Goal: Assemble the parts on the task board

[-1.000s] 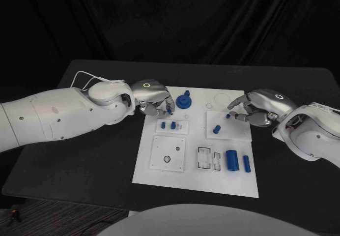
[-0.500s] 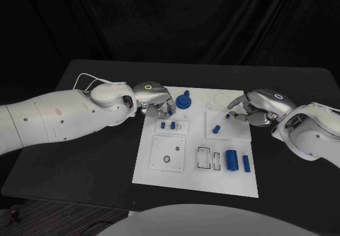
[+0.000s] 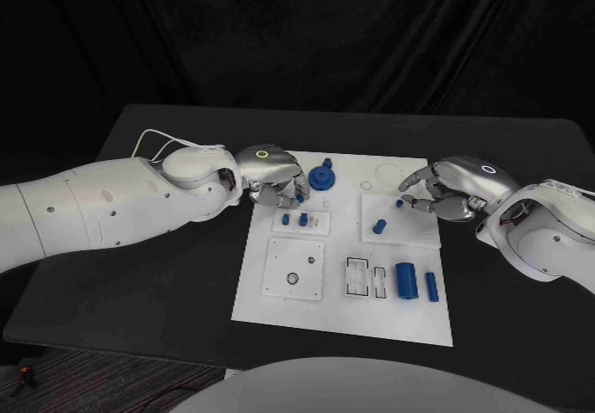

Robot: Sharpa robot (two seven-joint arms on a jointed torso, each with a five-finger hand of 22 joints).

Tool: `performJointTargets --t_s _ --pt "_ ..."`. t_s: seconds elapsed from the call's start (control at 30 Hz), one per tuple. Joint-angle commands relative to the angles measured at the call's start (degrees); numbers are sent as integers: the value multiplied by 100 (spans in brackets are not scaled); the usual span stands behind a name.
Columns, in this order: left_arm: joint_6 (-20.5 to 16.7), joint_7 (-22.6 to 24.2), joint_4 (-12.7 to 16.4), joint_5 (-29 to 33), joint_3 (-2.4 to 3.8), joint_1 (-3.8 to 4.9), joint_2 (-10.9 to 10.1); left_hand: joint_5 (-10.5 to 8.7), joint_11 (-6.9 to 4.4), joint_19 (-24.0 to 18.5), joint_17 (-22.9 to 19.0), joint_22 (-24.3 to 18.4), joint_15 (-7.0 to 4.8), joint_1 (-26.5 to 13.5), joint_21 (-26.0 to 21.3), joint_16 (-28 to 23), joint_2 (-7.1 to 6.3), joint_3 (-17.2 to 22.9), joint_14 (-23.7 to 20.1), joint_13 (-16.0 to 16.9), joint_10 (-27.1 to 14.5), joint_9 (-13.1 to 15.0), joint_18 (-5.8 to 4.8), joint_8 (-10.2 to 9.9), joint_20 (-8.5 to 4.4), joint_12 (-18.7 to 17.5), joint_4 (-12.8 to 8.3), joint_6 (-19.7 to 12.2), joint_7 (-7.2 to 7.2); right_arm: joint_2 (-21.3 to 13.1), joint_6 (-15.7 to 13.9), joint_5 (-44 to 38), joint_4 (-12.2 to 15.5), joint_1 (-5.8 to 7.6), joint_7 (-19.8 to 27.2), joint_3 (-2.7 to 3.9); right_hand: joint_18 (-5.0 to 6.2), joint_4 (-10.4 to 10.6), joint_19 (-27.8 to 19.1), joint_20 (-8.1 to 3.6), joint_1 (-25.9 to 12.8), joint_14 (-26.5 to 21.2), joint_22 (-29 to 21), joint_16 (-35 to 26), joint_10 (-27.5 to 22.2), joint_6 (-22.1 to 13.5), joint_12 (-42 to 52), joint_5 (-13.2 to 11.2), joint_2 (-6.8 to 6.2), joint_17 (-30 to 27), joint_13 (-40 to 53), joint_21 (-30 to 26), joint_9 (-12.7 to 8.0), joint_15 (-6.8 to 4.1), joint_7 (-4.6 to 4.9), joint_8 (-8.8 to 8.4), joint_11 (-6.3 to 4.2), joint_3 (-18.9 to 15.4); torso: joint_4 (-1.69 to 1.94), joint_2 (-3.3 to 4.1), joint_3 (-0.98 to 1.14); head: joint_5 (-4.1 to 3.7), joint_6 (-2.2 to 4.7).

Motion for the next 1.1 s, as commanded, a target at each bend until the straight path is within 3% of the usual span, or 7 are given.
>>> performJointTargets --t_s 0.03,0.53,0.7,0.8,0.9,1.1 --pt "87 17 -13 -7 -5 -18 21 -11 0 -49 -21 785 4 -12 -35 -45 14 24 -64 -10 8 14 -28 8 -2 -32 17 2 -5 -2 -2 -12 3 -16 -2 2 61 2 5 52 38 264 1009 -21 -7 35 -24 29 -5 -6 -342 -29 -7 8 -5 -3 37 24 -2 1 0 -1 1" --pt "201 -85 -65 -7 -5 -37 47 64 12 -90 -120 769 15 -14 -123 -127 -3 51 -132 -65 -12 3 -15 -70 4 -135 3 -85 -8 0 10 -12 4 -17 -10 2 61 2 5 52 38 264 1009 -21 -7 35 -24 29 -5 -6 -342 -29 -7 8 -5 -3 37 24 4 2 0 2 1" --pt "271 -157 -79 -7 -5 -39 34 -84 7 -194 -358 723 24 -110 -332 -336 -93 46 -296 -134 -117 -70 15 -275 18 -277 56 -467 -81 -3 6 -12 6 -17 -8 2 61 2 5 52 38 264 1009 -21 -7 35 -24 29 -5 -6 -342 -29 -7 8 -5 -3 37 24 3 2 -3 5 1" --pt "233 -192 -90 -7 -5 -40 16 -208 43 -201 -373 721 45 -178 -365 -345 -152 39 -296 -161 -143 -126 16 -337 29 -334 114 -755 -200 -7 3 -12 9 -18 -7 2 62 -6 3 54 40 263 1007 -25 -6 34 -25 28 -3 -13 -344 -35 -10 10 -2 -7 39 37 5 4 -3 10 1" --pt "152 -217 -121 -7 -5 -41 -6 -379 123 -208 -414 715 96 -267 -430 -371 -222 22 -314 -200 -239 -275 20 -334 61 -430 217 -1492 -313 -16 -13 -12 20 -17 -4 2 62 -6 3 54 40 263 1007 -25 -6 34 -25 28 -3 -13 -344 -35 -10 10 -2 -7 39 37 3 0 -2 14 1" --pt "-234 -226 -152 -7 -5 -40 -126 -502 161 -224 -474 702 128 -334 -516 -410 -264 -48 -343 -245 -524 -315 30 -313 82 -564 300 -1691 -351 -107 -114 -12 154 -15 -5 2 64 -6 -1 56 31 261 1004 -30 -36 33 -69 26 -17 -22 -402 -49 -13 14 0 -10 48 34 -10 -3 -10 6 1"
